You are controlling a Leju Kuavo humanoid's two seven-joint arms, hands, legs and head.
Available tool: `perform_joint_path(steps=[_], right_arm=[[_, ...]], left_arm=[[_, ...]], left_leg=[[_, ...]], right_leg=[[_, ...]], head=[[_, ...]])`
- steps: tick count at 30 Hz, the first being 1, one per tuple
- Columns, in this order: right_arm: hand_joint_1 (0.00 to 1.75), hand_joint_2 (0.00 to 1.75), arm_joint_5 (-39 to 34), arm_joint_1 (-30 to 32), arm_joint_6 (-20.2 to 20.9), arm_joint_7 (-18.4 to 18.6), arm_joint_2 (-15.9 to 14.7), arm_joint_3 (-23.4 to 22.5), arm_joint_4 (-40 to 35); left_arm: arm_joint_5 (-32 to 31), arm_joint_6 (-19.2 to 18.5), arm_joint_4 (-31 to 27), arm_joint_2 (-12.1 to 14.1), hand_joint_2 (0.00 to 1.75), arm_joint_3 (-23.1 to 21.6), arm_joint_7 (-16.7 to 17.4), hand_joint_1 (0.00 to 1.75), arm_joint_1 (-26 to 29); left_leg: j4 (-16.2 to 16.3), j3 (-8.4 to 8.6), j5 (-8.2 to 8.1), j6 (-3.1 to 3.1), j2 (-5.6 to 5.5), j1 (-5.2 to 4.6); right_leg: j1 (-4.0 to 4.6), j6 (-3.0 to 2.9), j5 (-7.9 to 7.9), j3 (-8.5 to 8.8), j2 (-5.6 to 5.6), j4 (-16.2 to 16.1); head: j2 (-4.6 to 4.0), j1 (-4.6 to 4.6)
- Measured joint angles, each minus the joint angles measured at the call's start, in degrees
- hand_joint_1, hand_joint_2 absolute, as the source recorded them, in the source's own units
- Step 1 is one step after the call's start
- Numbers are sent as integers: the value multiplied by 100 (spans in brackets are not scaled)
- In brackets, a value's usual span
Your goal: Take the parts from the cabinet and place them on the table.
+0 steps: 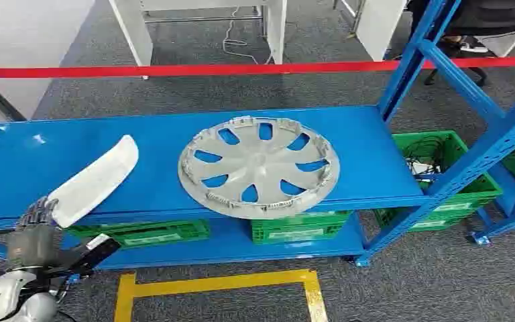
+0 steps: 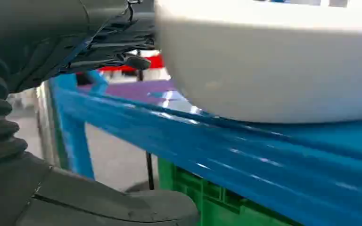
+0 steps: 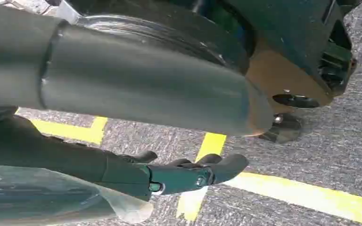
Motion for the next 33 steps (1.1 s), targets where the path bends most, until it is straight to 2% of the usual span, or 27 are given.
perform_joint_path(steps=[9,15,16,17,18,33], right_arm=[[0,0,53,-10,2,26,-2,24,0],[0,0,72,-10,2,33,-11,68,0],[0,0,79,-12,2,33,-13,83,0],[0,0,83,-12,2,33,-15,92,0],[0,0,83,-12,2,37,-15,94,0],[0,0,101,-38,11,46,-17,151,0]], left_arm=[[-897,276,127,48,175,-552,164,0,-148],[-1098,297,138,83,175,-857,192,0,-205],[-1144,300,142,87,175,-890,195,16,-210],[-1159,297,144,92,175,-936,203,164,-217],[-1170,293,149,92,175,-986,217,175,-227],[-1024,236,247,103,175,-1272,295,175,-312]], left_leg=[[0,-1,1,0,0,0],[1,0,1,0,0,0],[1,0,1,0,0,0],[1,0,1,0,0,0],[1,0,1,0,0,0],[0,0,1,1,0,0]], right_leg=[[-2,1,2,3,1,0],[-1,1,2,3,1,0],[-1,1,2,2,1,0],[-1,1,2,2,1,0],[-1,1,2,3,1,0],[0,0,3,6,1,1]], head=[[0,0],[0,2],[0,0],[0,0],[0,0],[0,0]])
